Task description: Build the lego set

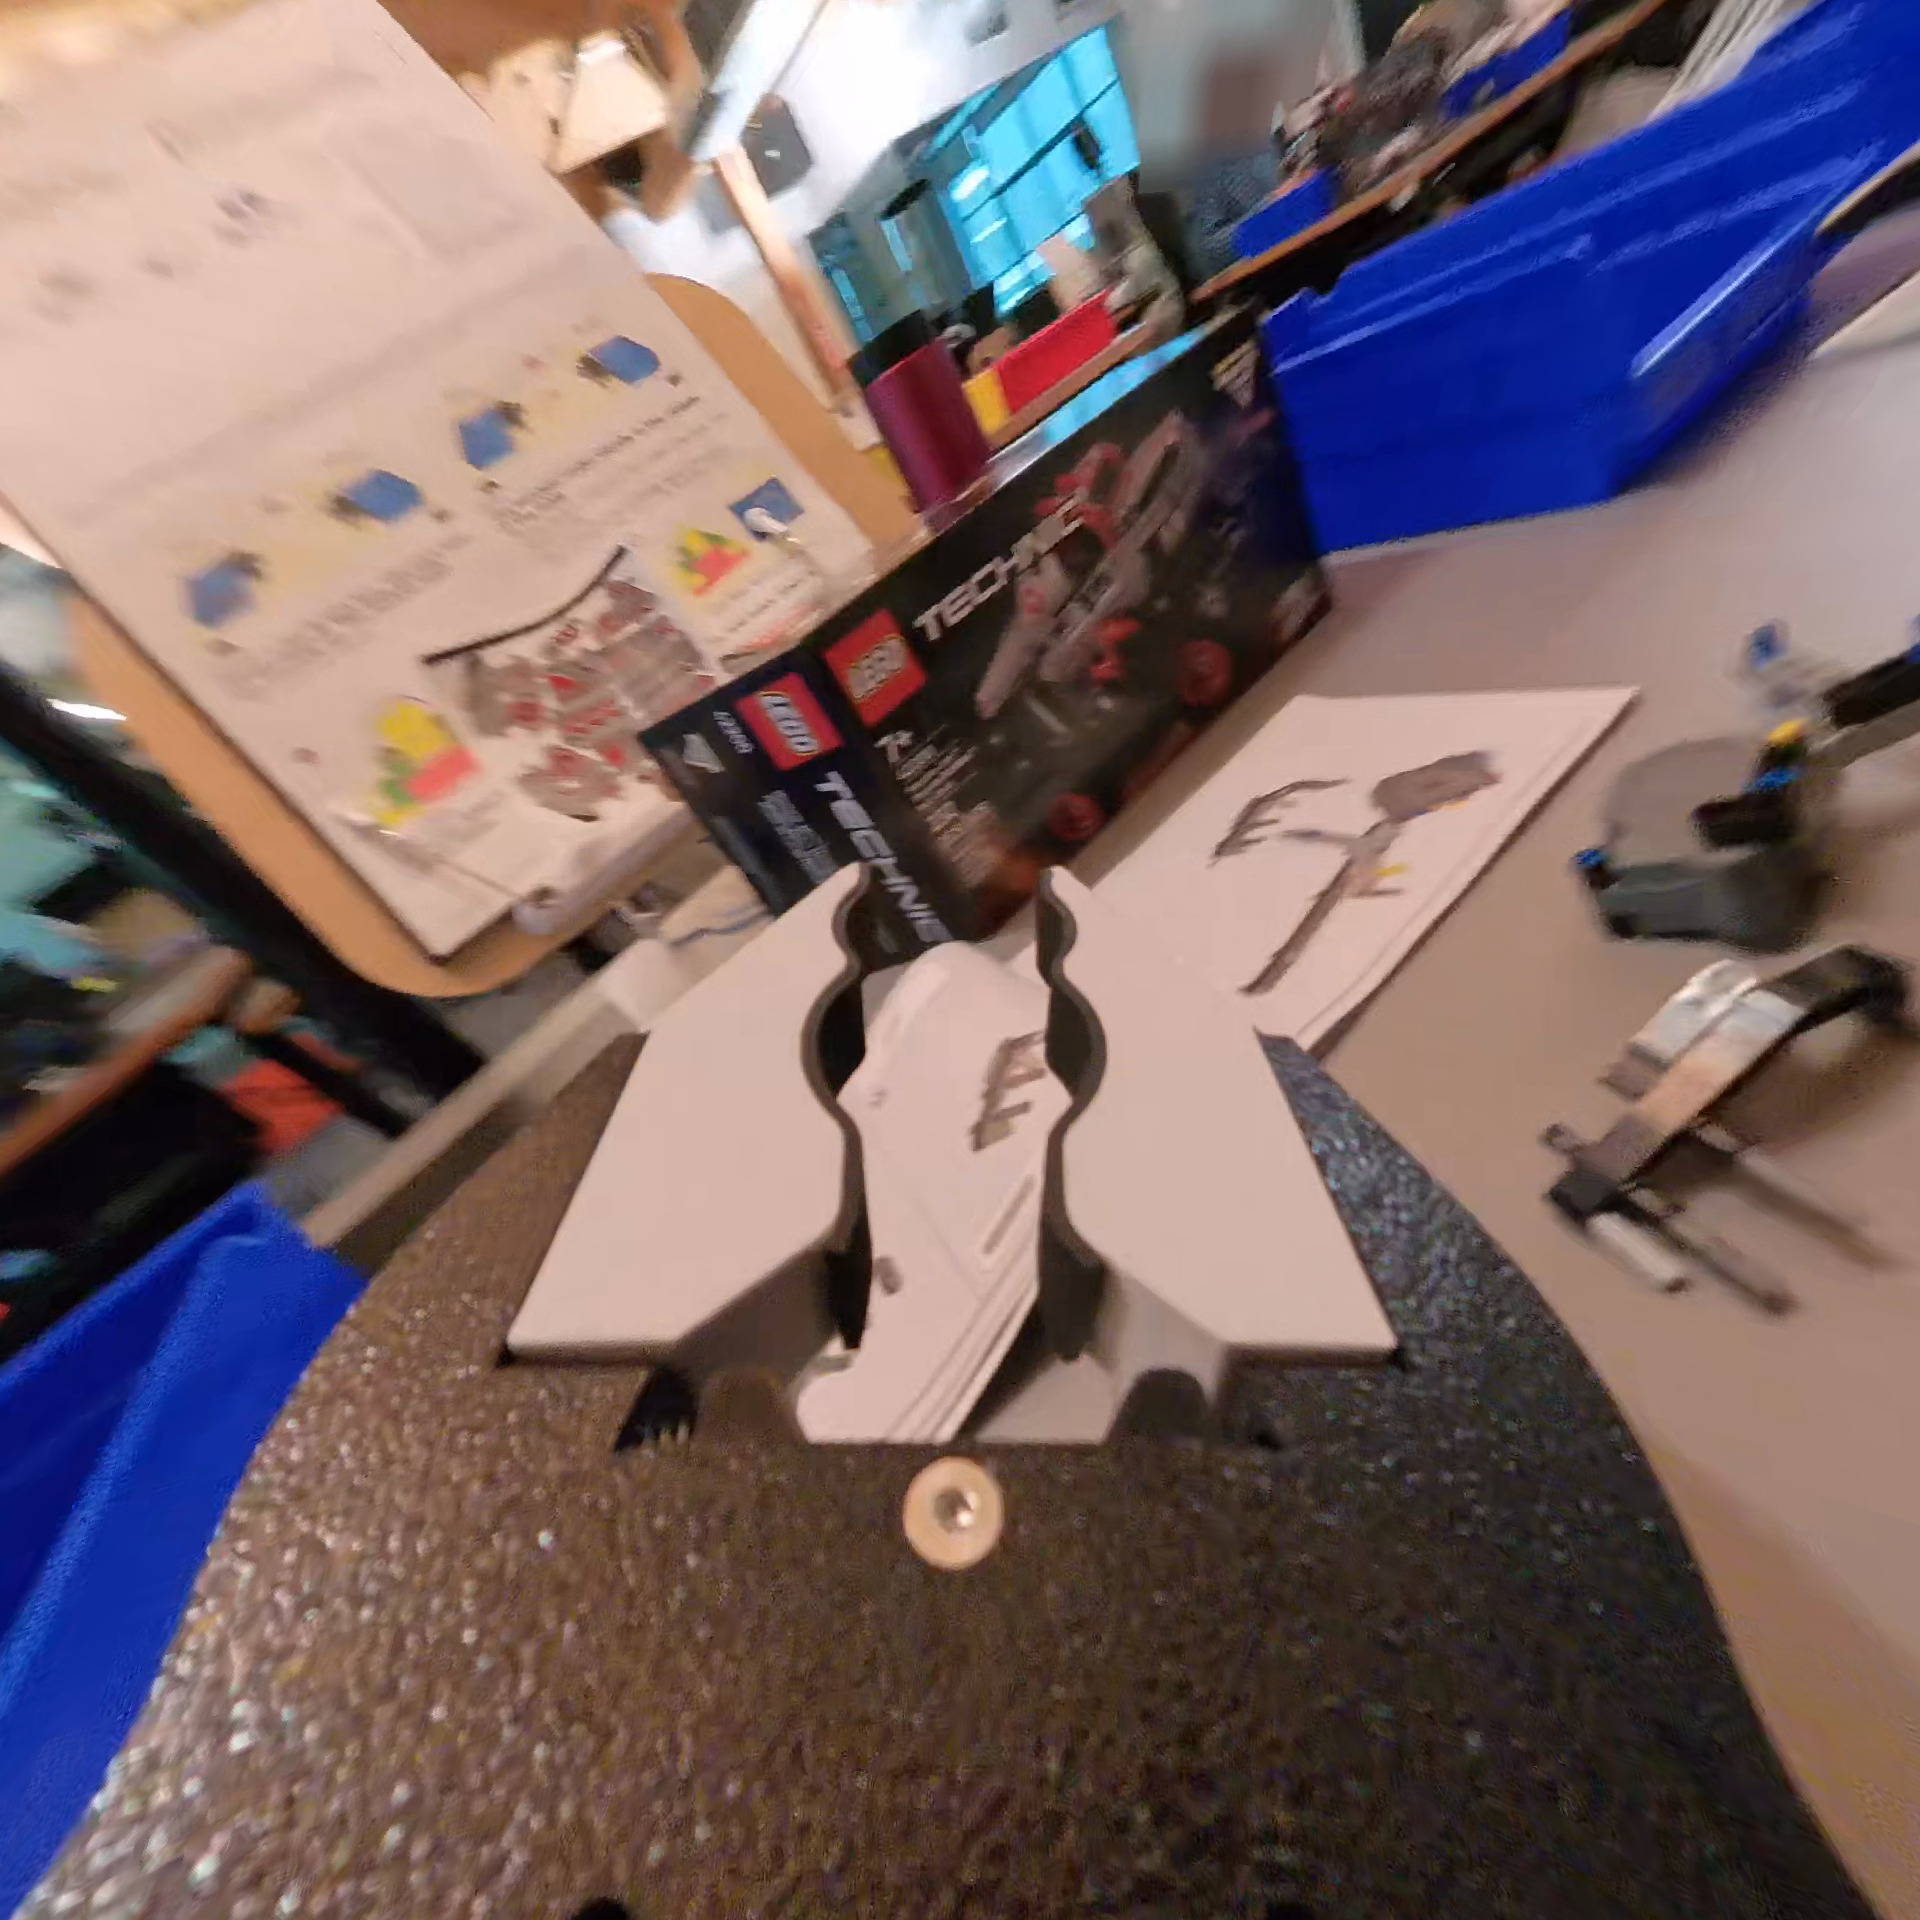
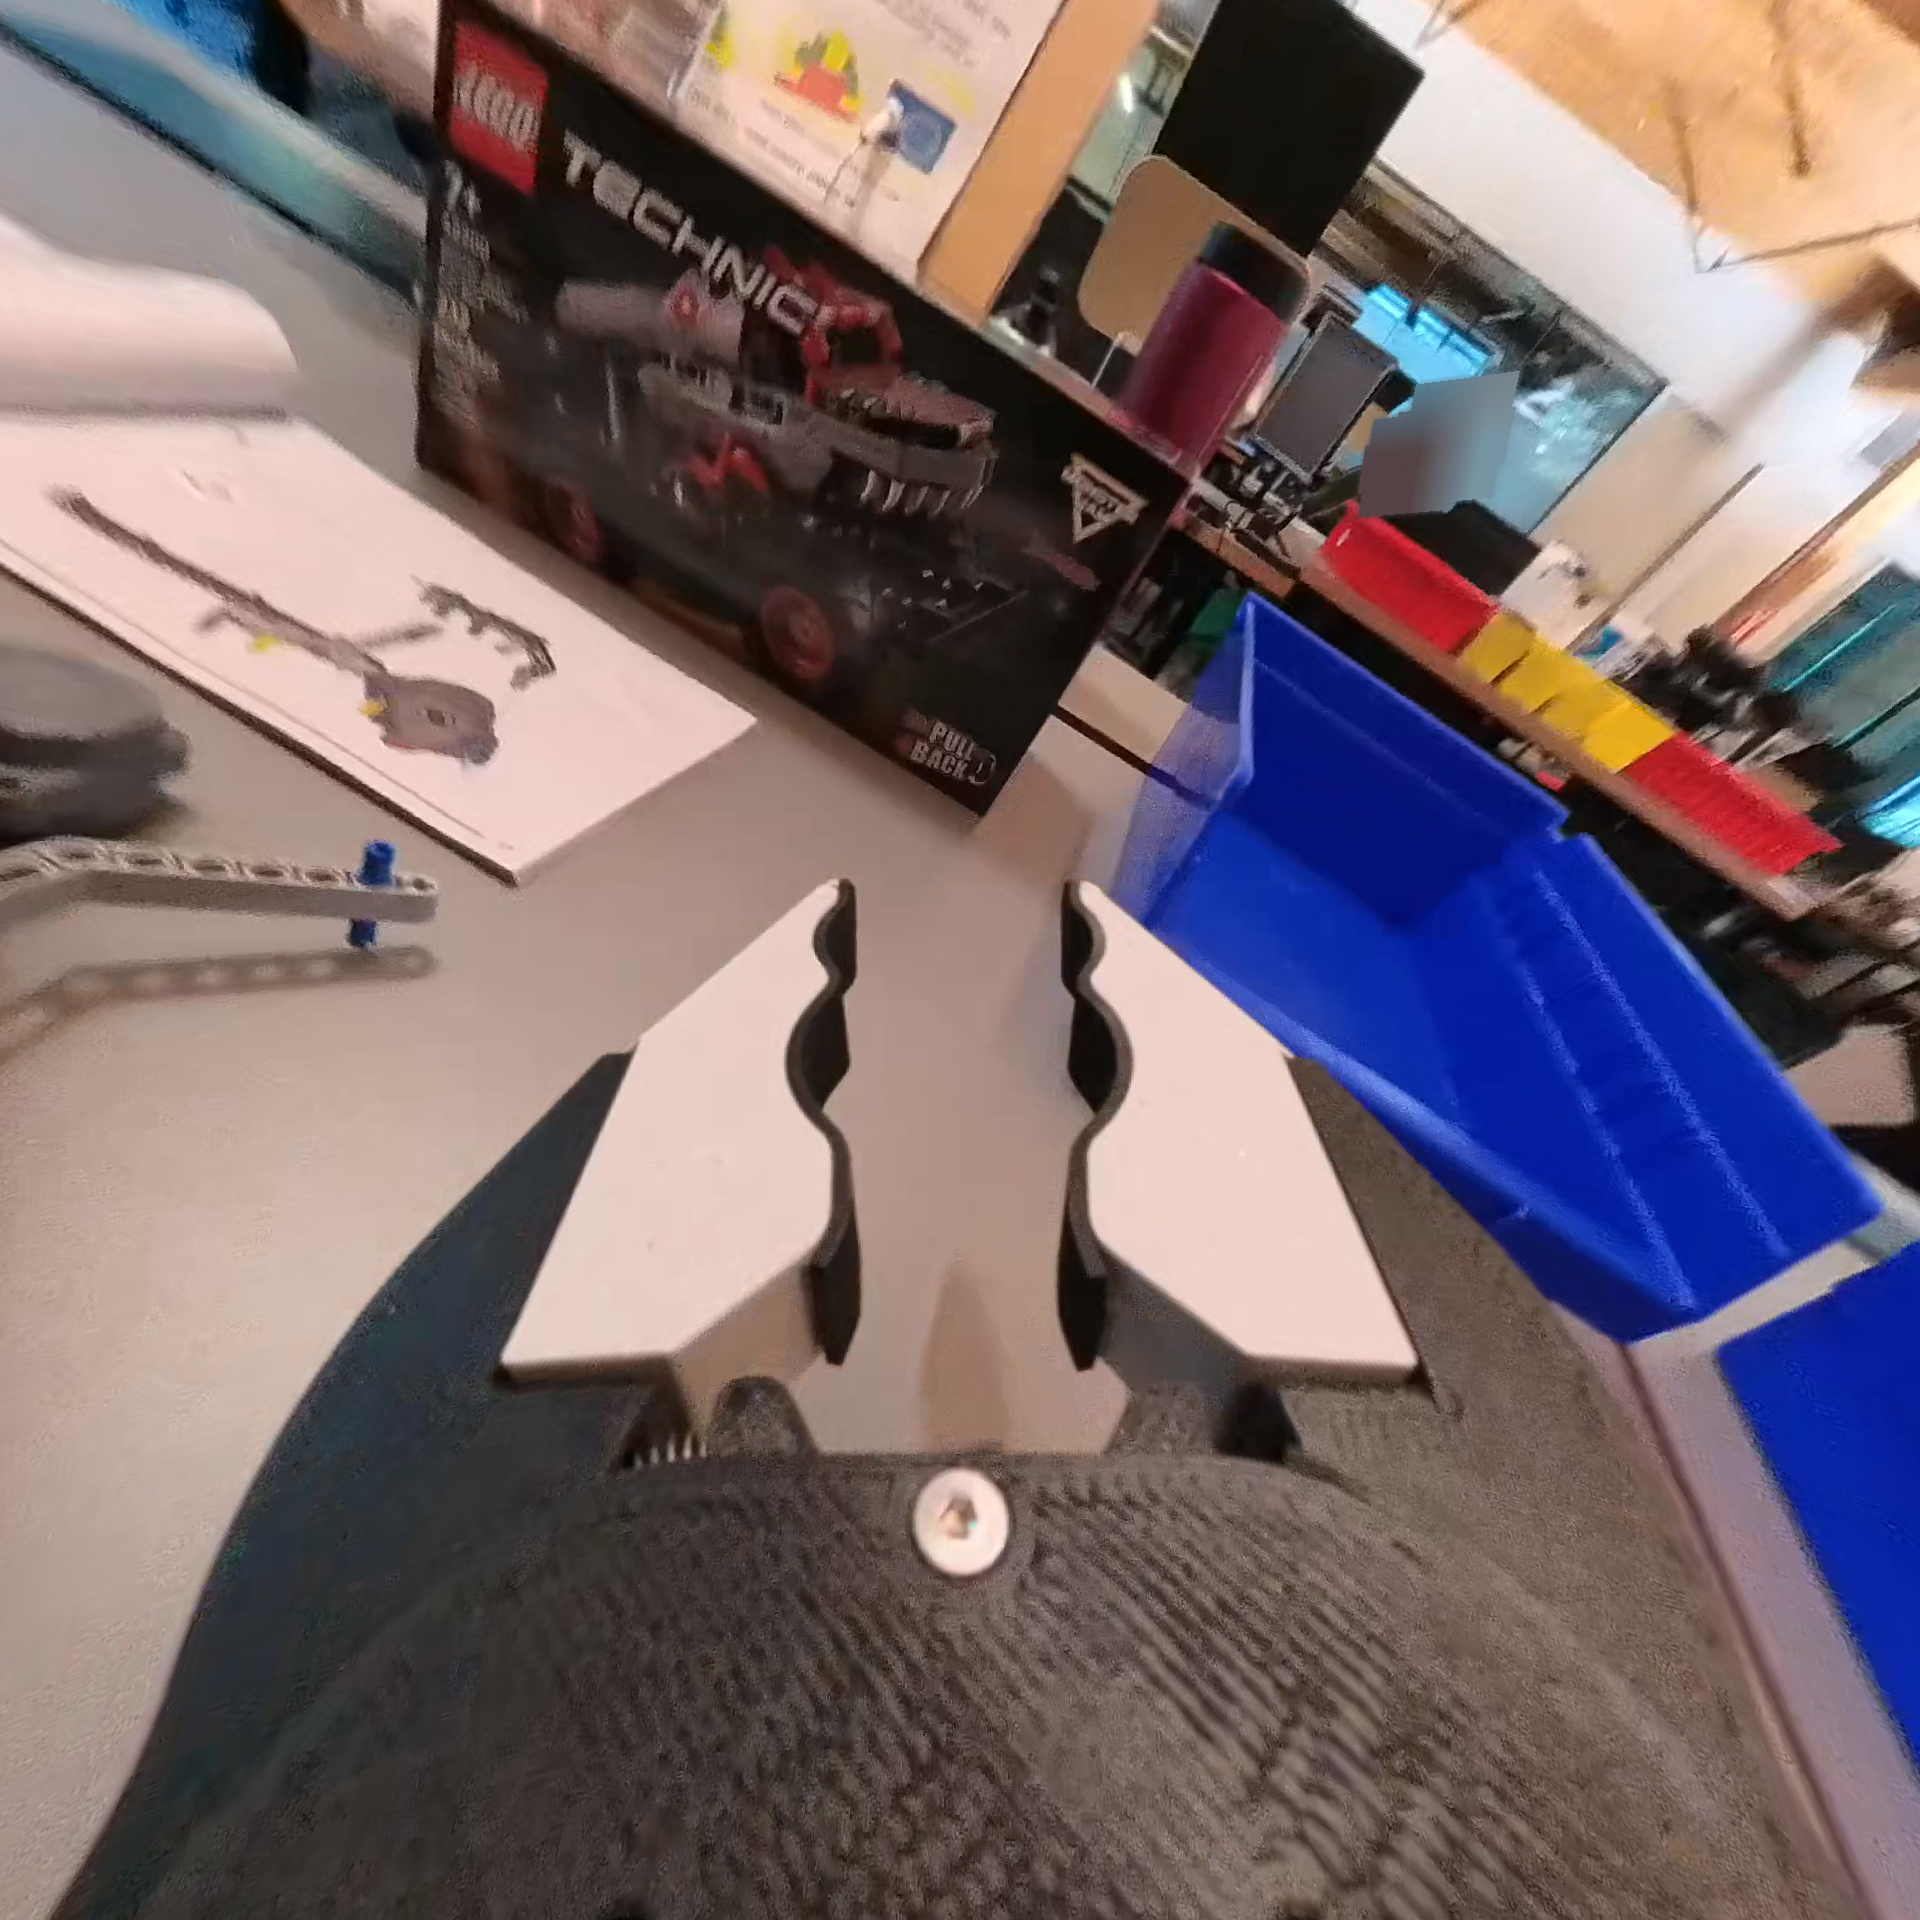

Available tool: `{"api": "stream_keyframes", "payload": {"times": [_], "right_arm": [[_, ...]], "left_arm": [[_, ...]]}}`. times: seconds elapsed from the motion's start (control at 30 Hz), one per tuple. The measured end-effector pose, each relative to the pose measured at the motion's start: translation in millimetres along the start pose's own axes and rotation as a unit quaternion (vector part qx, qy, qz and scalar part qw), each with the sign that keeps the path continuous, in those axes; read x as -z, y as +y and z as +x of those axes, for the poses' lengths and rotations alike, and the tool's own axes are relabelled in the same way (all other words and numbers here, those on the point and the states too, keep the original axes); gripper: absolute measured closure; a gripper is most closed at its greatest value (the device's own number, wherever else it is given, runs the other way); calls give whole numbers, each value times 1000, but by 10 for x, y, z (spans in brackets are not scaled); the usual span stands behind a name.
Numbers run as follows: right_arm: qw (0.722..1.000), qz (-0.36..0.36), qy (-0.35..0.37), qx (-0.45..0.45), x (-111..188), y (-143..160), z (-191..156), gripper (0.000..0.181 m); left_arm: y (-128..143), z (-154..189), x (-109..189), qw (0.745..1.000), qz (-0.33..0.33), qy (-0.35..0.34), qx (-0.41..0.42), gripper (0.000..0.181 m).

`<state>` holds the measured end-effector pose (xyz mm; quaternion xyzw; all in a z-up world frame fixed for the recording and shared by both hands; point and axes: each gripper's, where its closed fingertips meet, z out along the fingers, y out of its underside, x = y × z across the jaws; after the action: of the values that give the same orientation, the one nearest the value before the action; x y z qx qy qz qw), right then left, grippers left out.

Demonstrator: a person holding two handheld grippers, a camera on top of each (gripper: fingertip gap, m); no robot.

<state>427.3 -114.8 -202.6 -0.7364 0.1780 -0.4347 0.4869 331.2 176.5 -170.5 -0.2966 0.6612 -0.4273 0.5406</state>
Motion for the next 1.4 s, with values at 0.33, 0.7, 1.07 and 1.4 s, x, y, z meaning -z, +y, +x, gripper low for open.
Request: {"api": "stream_keyframes", "payload": {"times": [0.33,0.7,1.07,1.4], "right_arm": [[997,40,62,-18,53,-68,252,153],[997,51,65,7,20,-113,200,155],[997,49,60,12,4,-109,173,156],[997,45,50,24,-15,-102,122,158]], "left_arm": [[-23,120,-67,996,-7,-42,-79,163],[22,225,-102,997,-23,-13,-71,168],[44,399,-138,995,-31,20,-94,173],[89,454,-161,994,-38,31,-99,175]]}}
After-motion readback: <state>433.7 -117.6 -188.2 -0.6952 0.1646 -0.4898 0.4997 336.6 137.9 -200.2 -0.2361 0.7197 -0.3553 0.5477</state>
